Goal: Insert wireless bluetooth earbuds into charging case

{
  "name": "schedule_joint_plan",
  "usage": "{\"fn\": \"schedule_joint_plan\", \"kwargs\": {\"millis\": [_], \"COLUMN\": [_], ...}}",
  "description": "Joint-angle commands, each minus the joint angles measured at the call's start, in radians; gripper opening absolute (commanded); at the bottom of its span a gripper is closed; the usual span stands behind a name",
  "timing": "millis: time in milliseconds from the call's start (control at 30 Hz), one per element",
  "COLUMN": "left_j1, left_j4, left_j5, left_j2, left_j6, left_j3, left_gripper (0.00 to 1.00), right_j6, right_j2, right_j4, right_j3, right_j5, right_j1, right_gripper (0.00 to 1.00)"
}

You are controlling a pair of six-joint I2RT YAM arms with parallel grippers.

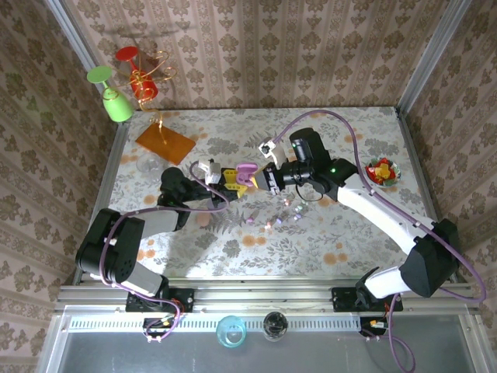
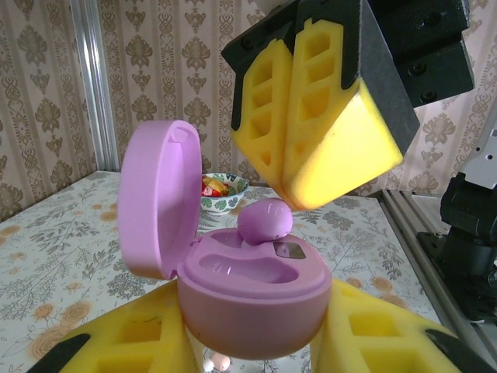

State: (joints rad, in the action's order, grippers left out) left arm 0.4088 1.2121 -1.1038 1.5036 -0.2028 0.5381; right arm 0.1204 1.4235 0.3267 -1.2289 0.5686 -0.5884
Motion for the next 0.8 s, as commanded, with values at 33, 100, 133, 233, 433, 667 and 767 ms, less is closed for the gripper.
{"fn": "schedule_joint_plan", "kwargs": {"millis": [33, 100, 133, 233, 433, 667, 767], "left_j1": [-0.002, -0.002, -0.002, -0.002, -0.003, -0.017, -0.036], "left_j4": [0.049, 0.048, 0.046, 0.045, 0.045, 0.049, 0.055], "left_j5": [-0.025, -0.026, -0.025, -0.024, -0.022, -0.003, 0.01], "left_j2": [-0.035, -0.034, -0.035, -0.036, -0.038, -0.029, -0.028], "left_j6": [-0.003, -0.001, 0.0, 0.002, 0.004, 0.02, 0.025], "left_j3": [0.005, 0.005, 0.006, 0.006, 0.003, -0.009, -0.016], "left_gripper": [0.27, 0.27, 0.27, 0.27, 0.27, 0.27, 0.27], "right_j6": [0.013, 0.016, 0.016, 0.011, -0.005, -0.002, 0.002], "right_j2": [0.024, 0.024, 0.024, 0.025, 0.025, -0.024, -0.102], "right_j4": [-0.001, -0.008, -0.014, -0.019, -0.004, -0.054, -0.106], "right_j3": [-0.029, -0.031, -0.032, -0.039, -0.053, -0.017, 0.03], "right_j5": [-0.009, -0.023, -0.033, -0.051, -0.102, -0.03, 0.017], "right_j1": [-0.008, -0.011, -0.013, -0.02, -0.028, -0.032, -0.031], "right_gripper": [0.13, 0.13, 0.14, 0.15, 0.15, 0.2, 0.24]}}
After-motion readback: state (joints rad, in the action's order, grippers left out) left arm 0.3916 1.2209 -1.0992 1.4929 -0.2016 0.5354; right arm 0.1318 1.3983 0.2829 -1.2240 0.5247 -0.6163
